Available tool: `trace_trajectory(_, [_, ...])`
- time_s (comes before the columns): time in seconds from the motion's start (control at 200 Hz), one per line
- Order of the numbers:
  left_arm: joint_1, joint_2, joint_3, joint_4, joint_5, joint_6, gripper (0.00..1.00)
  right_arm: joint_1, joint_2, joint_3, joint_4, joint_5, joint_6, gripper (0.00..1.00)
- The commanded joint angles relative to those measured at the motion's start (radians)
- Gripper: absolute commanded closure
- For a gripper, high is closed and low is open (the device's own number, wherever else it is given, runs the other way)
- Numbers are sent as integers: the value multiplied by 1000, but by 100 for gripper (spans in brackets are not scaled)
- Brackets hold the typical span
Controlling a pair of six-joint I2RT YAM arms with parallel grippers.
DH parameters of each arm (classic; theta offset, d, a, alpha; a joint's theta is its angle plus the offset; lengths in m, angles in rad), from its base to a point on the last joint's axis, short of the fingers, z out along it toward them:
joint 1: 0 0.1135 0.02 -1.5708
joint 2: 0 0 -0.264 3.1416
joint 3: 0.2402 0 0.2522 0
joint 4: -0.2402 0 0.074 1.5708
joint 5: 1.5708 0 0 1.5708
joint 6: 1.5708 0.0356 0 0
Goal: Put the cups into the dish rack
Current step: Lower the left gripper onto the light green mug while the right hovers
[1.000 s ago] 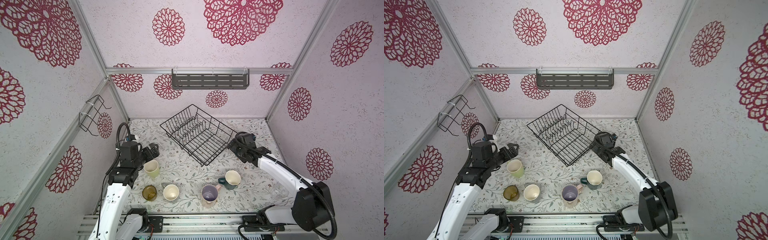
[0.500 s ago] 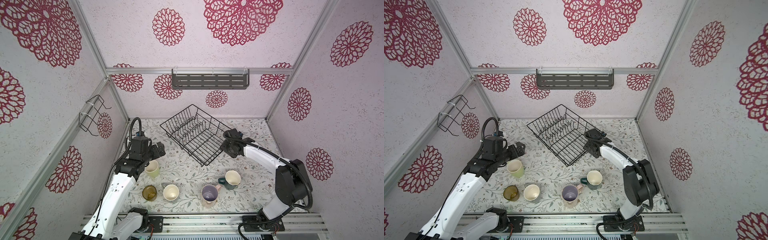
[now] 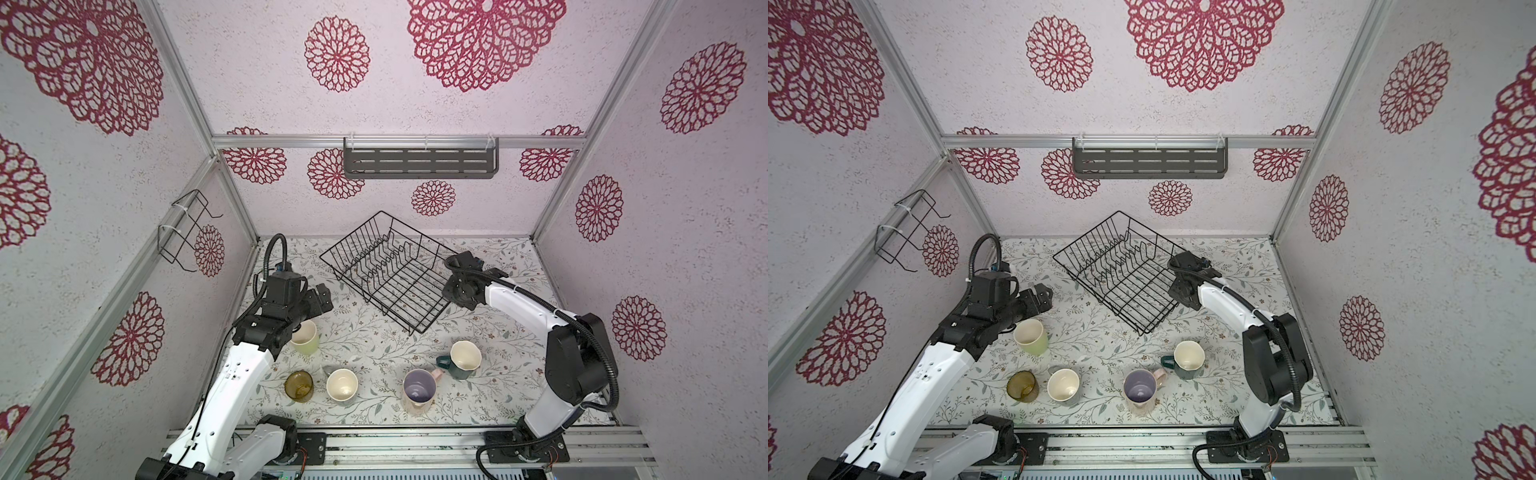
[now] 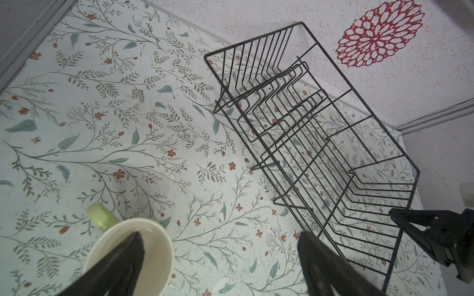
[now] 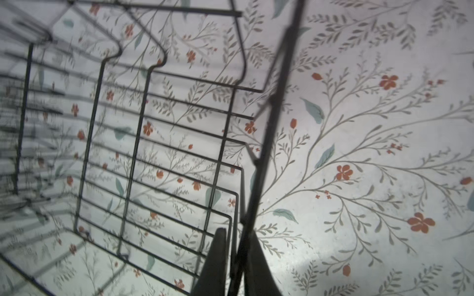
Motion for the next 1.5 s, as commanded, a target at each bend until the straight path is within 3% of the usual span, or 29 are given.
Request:
trace_trajectory(0.0, [-13, -4, -23, 32, 4, -8, 3, 5, -2, 38, -72, 69, -203, 92])
trace_trajectory(0.32, [-16, 19, -3, 0, -23, 19, 3, -45, 22, 81, -84, 128, -400, 93])
trace_trajectory(0.54, [-19, 30, 22, -37, -29, 54, 3, -75, -5, 53, 16, 151, -604, 92])
trace_trajectory(0.876, [-17, 89, 96, -84, 1, 84, 3, -112, 66, 152, 58, 199, -882, 95])
trace_trajectory(1.226, [-17, 11, 68, -123, -25, 45, 3, -120, 188, 285, 25, 173, -931, 95])
trace_trajectory(1.376, [-13, -64, 60, -251, -164, -29, 3, -119, 262, 371, -29, 177, -897, 94])
trace_trajectory(1.496, [19, -119, 26, -323, -246, -112, 3, -119, 270, 368, -27, 145, -886, 87])
